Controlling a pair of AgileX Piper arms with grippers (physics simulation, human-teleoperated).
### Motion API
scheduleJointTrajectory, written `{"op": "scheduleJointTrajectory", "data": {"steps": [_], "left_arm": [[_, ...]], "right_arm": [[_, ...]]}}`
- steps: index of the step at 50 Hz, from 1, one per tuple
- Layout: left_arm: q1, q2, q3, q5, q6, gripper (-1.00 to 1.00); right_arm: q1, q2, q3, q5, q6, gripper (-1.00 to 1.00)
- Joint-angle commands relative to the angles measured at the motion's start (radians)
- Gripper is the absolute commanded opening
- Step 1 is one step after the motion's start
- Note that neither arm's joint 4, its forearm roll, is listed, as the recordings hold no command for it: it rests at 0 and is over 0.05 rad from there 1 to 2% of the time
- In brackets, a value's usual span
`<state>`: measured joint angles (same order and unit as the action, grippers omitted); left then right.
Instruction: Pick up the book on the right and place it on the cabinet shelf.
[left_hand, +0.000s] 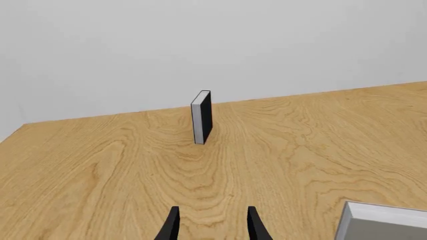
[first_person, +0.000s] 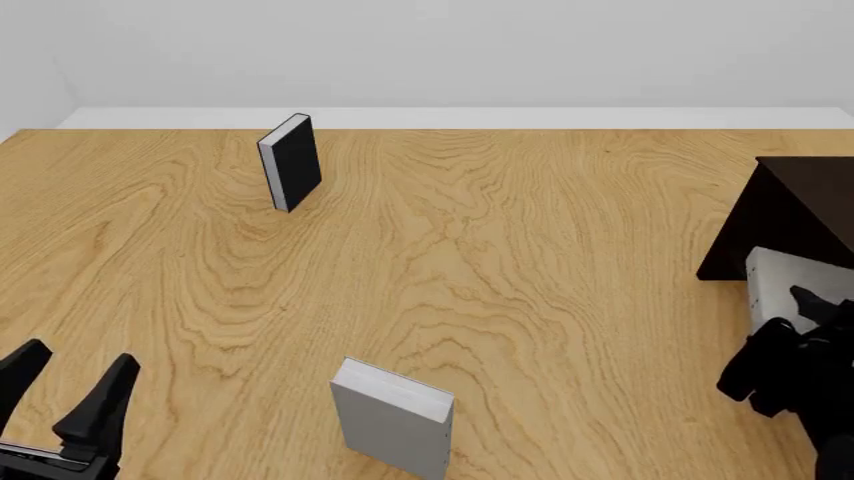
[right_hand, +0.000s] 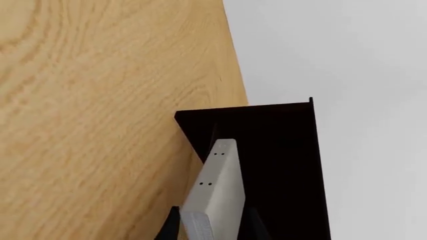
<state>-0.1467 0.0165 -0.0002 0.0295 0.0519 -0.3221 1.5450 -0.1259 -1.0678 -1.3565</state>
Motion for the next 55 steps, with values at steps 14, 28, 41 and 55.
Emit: {"op": "scheduleJointTrajectory", "data": {"steps": [14, 28, 41, 55], "left_arm": [[0.002, 0.008, 0.000, -0.007, 0.000, 1.00], [0.001, 0.012, 0.000, -0.007, 0.000, 1.00], [0.002, 0.004, -0.001, 0.003, -0.001, 1.00], [0.006, 0.000, -0.001, 0.008, -0.001, 1.00]], "right_arm": [[0.043, 0.069, -0.008, -0.035, 0.018, 1.00], [0.064, 0.036, -0.037, 0.003, 0.022, 1.00], [0.083, 0.015, -0.057, 0.022, 0.048, 1.00], [0.118, 0.011, -0.082, 0.053, 0.070, 1.00]]}}
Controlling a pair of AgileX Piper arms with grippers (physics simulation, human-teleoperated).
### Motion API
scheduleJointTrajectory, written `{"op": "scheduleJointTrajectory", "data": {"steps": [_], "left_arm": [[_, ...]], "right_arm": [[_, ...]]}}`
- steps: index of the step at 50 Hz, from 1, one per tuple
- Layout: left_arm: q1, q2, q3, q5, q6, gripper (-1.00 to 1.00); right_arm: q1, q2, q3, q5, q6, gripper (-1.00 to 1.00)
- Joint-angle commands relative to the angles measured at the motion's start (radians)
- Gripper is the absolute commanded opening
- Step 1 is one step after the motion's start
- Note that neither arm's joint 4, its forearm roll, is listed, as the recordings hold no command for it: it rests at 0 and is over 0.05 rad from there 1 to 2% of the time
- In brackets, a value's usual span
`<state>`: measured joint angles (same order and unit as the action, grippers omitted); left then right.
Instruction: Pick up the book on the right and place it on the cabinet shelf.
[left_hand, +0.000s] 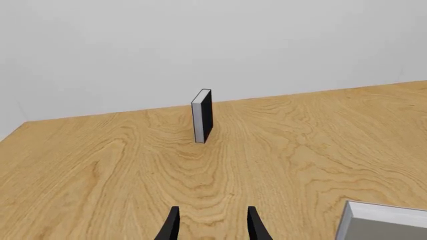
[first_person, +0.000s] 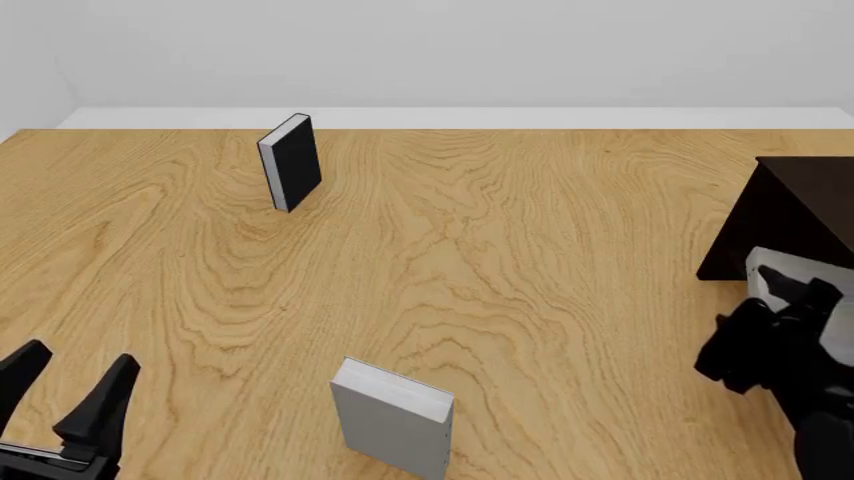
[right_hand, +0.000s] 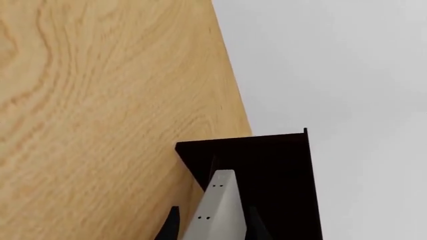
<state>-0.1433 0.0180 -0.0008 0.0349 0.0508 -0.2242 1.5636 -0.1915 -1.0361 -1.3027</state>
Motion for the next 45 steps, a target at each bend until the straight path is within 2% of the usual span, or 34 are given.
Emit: {"op": "scheduleJointTrajectory", "data": {"steps": [1, 31, 45], "left_arm": [[0.001, -0.002, 0.000, 0.003, 0.000, 1.00], [-0.001, 0.004, 0.000, -0.001, 0.001, 1.00], [-0.007, 0.022, 0.000, -0.017, 0.002, 1.00]], "right_arm": [[0.019, -0.008, -0.016, 0.019, 0.014, 1.00], [-0.052, -0.042, 0.026, 0.006, -0.013, 1.00], [-0.093, -0.100, 0.030, 0.049, -0.004, 1.00]]}}
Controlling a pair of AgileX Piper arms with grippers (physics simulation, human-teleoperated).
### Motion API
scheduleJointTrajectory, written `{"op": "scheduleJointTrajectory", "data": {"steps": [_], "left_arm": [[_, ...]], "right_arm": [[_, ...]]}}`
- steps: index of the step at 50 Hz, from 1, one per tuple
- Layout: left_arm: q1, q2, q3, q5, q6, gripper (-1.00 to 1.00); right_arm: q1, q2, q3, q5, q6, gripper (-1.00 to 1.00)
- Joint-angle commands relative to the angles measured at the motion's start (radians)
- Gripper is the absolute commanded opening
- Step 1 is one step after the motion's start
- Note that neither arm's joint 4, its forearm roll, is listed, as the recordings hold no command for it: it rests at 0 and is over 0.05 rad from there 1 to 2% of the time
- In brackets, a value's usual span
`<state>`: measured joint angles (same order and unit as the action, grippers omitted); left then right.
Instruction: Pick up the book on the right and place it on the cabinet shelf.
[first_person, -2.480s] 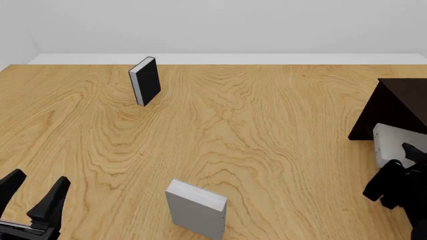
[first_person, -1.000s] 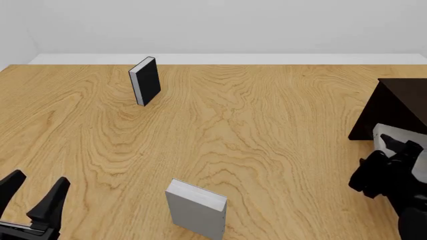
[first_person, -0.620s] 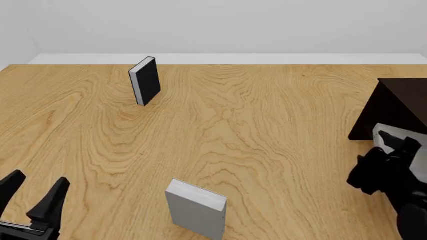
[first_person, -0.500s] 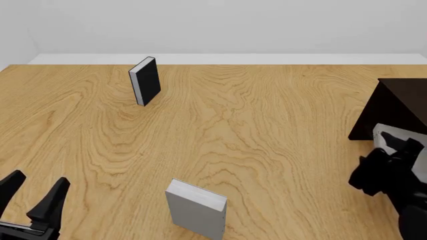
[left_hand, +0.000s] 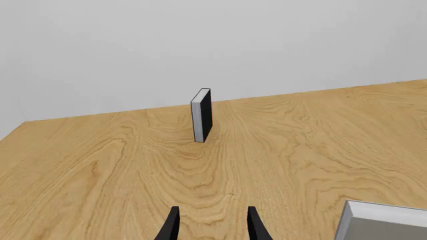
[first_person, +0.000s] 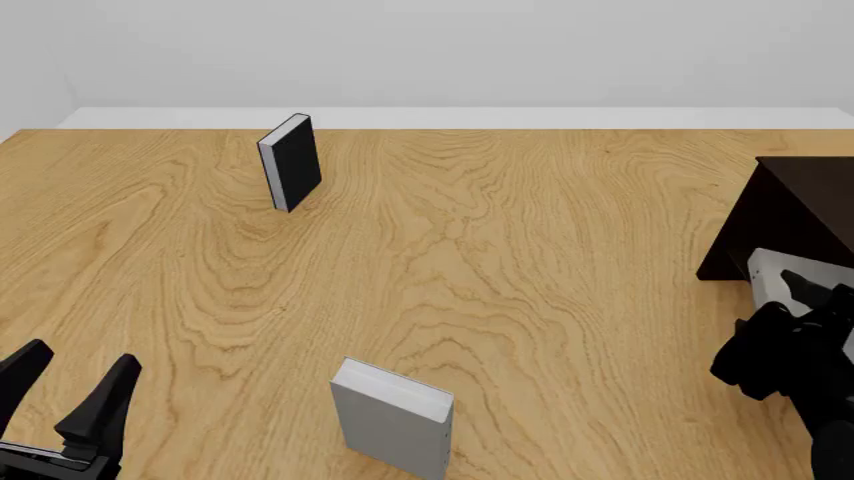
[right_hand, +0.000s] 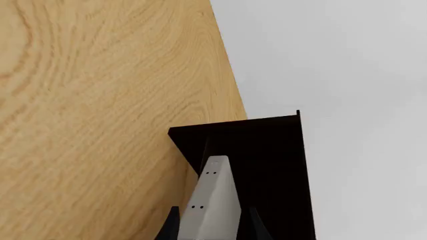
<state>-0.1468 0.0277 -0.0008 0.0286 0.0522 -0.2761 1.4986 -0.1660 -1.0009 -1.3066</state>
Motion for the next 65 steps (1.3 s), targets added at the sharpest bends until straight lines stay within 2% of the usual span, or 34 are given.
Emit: {"op": "scheduleJointTrajectory", "data": {"steps": [1, 50, 65], "left_arm": [[-0.004, 0.012, 0.000, -0.010, 0.002, 1.00], [-0.009, 0.006, 0.000, -0.004, 0.004, 1.00], [-0.005, -0.006, 0.000, 0.006, 0.008, 1.00]], "right_arm": [[-0.042, -0.033, 0.007, 0.013, -0.001, 1.00], [-0.120, -0.060, 0.072, -0.014, 0.006, 1.00], [-0.115, -0.029, 0.030, -0.005, 0.002, 1.00]]}}
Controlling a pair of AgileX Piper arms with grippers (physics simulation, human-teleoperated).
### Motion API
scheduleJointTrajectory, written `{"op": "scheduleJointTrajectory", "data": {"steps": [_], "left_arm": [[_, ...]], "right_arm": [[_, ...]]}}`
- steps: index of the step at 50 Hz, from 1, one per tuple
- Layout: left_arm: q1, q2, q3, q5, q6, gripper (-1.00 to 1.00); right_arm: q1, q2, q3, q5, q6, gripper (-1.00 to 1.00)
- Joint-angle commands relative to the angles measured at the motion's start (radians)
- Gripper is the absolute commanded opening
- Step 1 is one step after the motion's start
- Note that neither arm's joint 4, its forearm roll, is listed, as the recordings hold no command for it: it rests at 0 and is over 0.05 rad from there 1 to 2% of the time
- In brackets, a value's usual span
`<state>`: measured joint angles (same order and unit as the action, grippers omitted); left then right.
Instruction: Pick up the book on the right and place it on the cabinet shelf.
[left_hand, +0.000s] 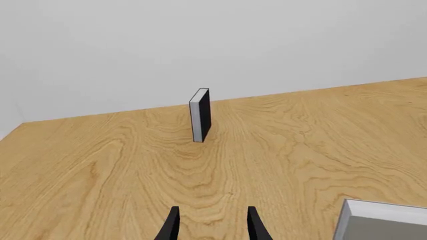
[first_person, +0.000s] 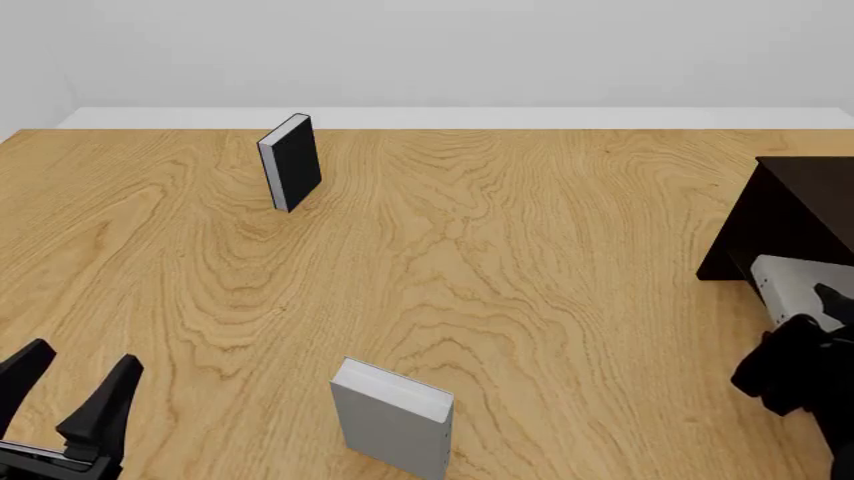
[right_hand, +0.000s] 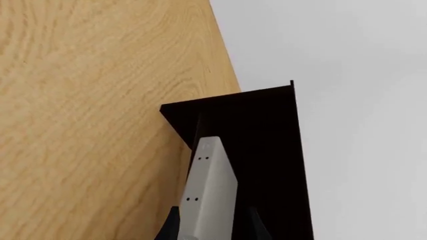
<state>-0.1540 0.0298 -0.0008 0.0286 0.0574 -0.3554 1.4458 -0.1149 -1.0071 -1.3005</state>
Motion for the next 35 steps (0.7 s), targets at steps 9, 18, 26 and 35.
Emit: {"op": "scheduleJointTrajectory", "data": {"steps": [9, 18, 26, 35], "left_arm": [[0.004, -0.007, 0.000, 0.006, 0.002, 1.00], [0.002, -0.002, 0.000, 0.002, 0.005, 1.00], [0.001, 0.002, 0.000, 0.000, 0.006, 1.00], [0.001, -0.003, 0.000, 0.005, 0.006, 1.00]], "right_arm": [[-0.051, 0.051, -0.034, -0.011, -0.007, 1.00], [-0.078, 0.066, -0.034, -0.018, -0.005, 1.00], [-0.114, 0.059, -0.025, -0.023, -0.011, 1.00], [-0.146, 0.015, -0.015, 0.003, -0.012, 1.00]]}}
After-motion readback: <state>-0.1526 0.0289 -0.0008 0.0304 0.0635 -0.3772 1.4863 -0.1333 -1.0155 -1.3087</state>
